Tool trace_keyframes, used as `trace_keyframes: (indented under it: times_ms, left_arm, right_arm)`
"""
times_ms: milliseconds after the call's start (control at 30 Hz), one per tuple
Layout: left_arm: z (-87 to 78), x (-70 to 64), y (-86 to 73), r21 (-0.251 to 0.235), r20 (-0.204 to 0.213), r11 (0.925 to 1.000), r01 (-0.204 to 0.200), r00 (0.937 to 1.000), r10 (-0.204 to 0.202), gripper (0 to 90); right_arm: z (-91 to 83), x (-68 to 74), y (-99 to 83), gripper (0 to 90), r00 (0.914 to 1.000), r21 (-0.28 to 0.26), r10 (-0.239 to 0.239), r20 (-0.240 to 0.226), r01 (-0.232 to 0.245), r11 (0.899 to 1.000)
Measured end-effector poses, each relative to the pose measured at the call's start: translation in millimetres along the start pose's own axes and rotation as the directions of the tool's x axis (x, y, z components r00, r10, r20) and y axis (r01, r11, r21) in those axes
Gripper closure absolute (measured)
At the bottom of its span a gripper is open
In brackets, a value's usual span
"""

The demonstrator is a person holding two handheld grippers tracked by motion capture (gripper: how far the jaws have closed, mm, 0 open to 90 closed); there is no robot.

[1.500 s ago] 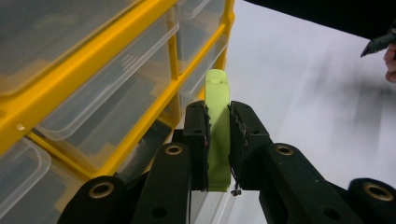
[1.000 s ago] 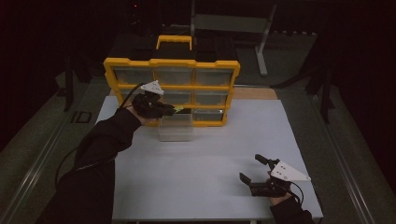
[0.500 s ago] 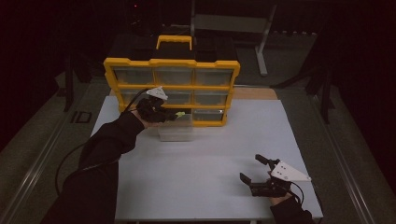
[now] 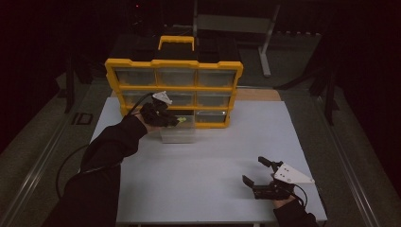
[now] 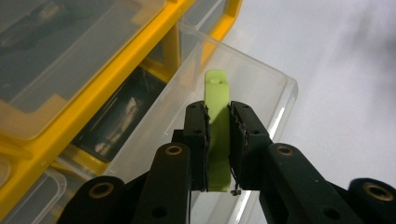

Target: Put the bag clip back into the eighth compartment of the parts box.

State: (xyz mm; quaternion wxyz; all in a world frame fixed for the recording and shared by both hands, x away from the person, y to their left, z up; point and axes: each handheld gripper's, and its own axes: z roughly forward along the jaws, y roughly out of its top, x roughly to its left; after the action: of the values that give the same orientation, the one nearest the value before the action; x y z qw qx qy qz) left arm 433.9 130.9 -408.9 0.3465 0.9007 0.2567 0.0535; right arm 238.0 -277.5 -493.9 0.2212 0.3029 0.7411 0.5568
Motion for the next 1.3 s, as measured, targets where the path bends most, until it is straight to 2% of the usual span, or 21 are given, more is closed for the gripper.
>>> trace_keyframes:
  times_ms: [67,233,500,567,600,633,667,800,900,933,967,1033,1133,1300]
  left_arm:
    - [1.8,-0.8,0.0,0.009,0.008,1.0000,-0.001,1.0000,0.001,78.8]
    - [3.2,-1.3,1.4,0.026,-0.004,0.9997,-0.001,1.0000,0.001,78.6]
    - [-0.2,-2.1,3.1,0.000,-0.006,1.0000,-0.005,1.0000,0.005,78.0]
    - [0.1,-2.3,2.4,-0.004,0.005,1.0000,0.003,1.0000,-0.003,70.7]
    - [-0.2,-1.5,2.5,-0.007,0.005,0.9997,0.025,0.9997,-0.025,66.6]
    - [-0.3,-0.7,2.6,-0.010,0.024,0.9989,0.046,0.9987,-0.046,52.9]
    - [-0.8,-1.0,2.7,-0.013,0.009,0.9987,0.049,0.9988,-0.049,45.7]
    - [-6.5,-1.1,2.7,-0.051,0.010,0.9958,0.076,0.9971,-0.076,33.6]
    - [-8.1,-3.0,1.3,-0.055,0.013,0.9950,0.083,0.9965,-0.083,26.2]
    - [-8.7,-3.2,-0.2,-0.051,0.028,0.9959,0.075,0.9969,-0.073,22.4]
    - [-8.8,-3.8,-1.1,-0.056,0.039,0.9951,0.081,0.9961,-0.079,12.7]
    - [-9.6,-4.8,-2.8,-0.065,0.033,0.9942,0.085,0.9960,-0.083,10.8]
    - [-10.4,-5.5,-4.2,-0.078,0.042,0.9924,0.095,0.9949,-0.092,2.9]
    - [-15.0,-7.7,-5.4,-0.110,0.049,0.9874,0.114,0.9928,-0.109,0.2]
  right_arm:
    - [-0.3,-0.4,-0.1,8.5,1.0000,-0.001,0.001,0.001,-0.001,1.000]
    - [-0.8,-0.7,0.0,8.5,1.0000,-0.002,0.003,0.005,-0.003,1.000]
    - [-0.9,-1.0,0.0,8.5,1.0000,-0.001,0.004,0.004,-0.004,1.000]
    - [-1.0,-1.3,0.2,8.5,1.0000,-0.003,0.005,0.006,-0.005,1.000]
    - [-1.1,-1.2,0.2,8.5,0.9999,-0.002,0.005,0.011,-0.005,1.000]
    - [-1.5,-1.1,0.5,8.5,0.9999,-0.004,0.004,0.017,-0.004,1.000]
    - [-1.7,-1.3,0.6,8.5,0.9998,-0.006,0.004,0.017,-0.004,1.000]
    - [-1.8,-1.2,0.9,8.5,0.9998,-0.007,0.002,0.018,-0.002,1.000]
    - [-1.3,-0.8,1.0,8.5,0.9998,-0.006,0.002,0.018,-0.002,1.000]
    - [-1.2,-0.7,1.0,8.5,0.9998,-0.005,0.002,0.018,-0.002,1.000]
    - [-1.2,-0.8,1.0,8.5,0.9998,-0.005,0.000,0.018,0.000,1.000]
    - [-1.2,-0.8,1.1,8.5,0.9998,-0.005,0.002,0.019,-0.002,1.000]
    - [-1.0,-0.6,1.3,8.5,0.9998,-0.005,0.004,0.020,-0.004,1.000]
    - [1.2,-1.8,1.8,8.5,0.9997,-0.009,0.007,0.022,-0.007,1.000]
